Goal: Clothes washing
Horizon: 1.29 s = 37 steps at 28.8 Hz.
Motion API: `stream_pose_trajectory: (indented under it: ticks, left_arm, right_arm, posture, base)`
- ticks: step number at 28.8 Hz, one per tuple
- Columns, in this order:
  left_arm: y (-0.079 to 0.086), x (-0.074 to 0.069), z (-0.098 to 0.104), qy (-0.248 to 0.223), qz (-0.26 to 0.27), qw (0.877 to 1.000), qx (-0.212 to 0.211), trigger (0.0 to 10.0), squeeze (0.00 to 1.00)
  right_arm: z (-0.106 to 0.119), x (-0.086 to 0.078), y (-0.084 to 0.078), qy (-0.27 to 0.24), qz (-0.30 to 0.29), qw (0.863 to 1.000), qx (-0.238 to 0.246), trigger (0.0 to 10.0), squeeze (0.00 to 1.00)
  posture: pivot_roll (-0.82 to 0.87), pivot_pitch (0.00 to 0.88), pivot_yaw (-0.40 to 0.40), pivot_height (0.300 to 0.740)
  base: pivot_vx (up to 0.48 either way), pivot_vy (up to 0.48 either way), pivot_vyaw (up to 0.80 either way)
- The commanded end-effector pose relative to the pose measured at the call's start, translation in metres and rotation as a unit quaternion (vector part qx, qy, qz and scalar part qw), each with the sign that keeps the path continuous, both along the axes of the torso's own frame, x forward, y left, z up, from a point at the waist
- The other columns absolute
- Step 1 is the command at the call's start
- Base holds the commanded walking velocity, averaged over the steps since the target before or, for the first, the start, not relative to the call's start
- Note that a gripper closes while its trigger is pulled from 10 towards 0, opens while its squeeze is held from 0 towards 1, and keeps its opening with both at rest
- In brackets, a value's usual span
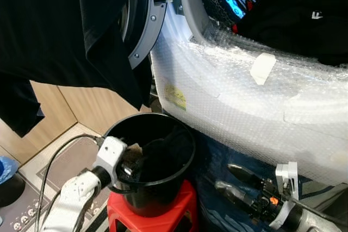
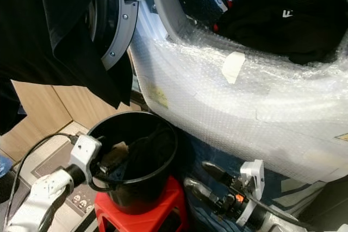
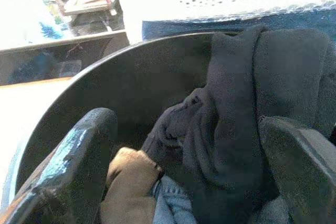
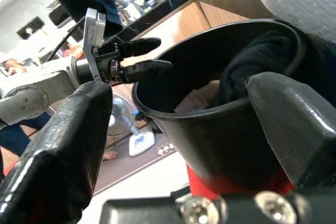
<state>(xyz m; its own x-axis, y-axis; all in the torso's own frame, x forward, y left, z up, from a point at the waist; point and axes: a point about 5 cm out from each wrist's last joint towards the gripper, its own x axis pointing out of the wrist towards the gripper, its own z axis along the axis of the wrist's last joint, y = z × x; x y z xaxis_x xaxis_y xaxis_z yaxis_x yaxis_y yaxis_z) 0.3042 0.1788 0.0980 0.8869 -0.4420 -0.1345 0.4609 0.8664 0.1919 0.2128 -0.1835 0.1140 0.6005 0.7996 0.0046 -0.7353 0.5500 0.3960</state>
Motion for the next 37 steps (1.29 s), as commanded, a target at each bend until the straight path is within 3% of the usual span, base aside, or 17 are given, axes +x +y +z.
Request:
stream_pose_trajectory:
  ticks: [1, 11, 22, 31, 37]
  left_arm:
    - [0.001, 0.002, -0.003, 0.005, 0.003, 1.0, 0.004, 10.0, 0.0]
    - [-0.023, 0.03, -0.007, 0.018, -0.043, 0.999, 0.001, 10.0, 0.0]
    - [-0.065, 0.052, 0.008, 0.024, -0.123, 0.992, -0.027, 10.0, 0.0]
    - [-0.085, 0.05, 0.008, 0.031, -0.189, 0.981, -0.034, 10.0, 0.0]
    - [-0.085, 0.051, 0.003, 0.061, -0.171, 0.982, -0.054, 10.0, 0.0]
  right_arm:
    - [0.006, -0.001, 0.004, -0.018, 0.002, 1.0, -0.008, 10.0, 0.0]
    - [0.018, -0.006, 0.018, -0.05, -0.011, 0.998, -0.023, 10.0, 0.0]
    - [0.036, -0.029, 0.023, -0.062, -0.022, 0.997, -0.028, 10.0, 0.0]
    - [0.045, -0.039, 0.021, -0.061, -0.034, 0.997, -0.035, 10.0, 0.0]
    - [0.048, -0.043, 0.02, -0.059, -0.038, 0.997, -0.039, 10.0, 0.0]
  posture:
    - [-0.1, 0.125, 0.043, 0.74]
    - [-0.16, 0.171, 0.053, 0.74]
    - [-0.26, 0.24, 0.065, 0.74]
    - [-0.3, 0.26, 0.061, 0.74]
    - [-0.31, 0.273, 0.064, 0.74]
  base:
    - [0.0, 0.0, 0.0]
    - [0.0, 0.0, 0.0]
    - [0.0, 0.0, 0.0]
    - [0.0, 0.0, 0.0]
    - [0.0, 0.0, 0.0]
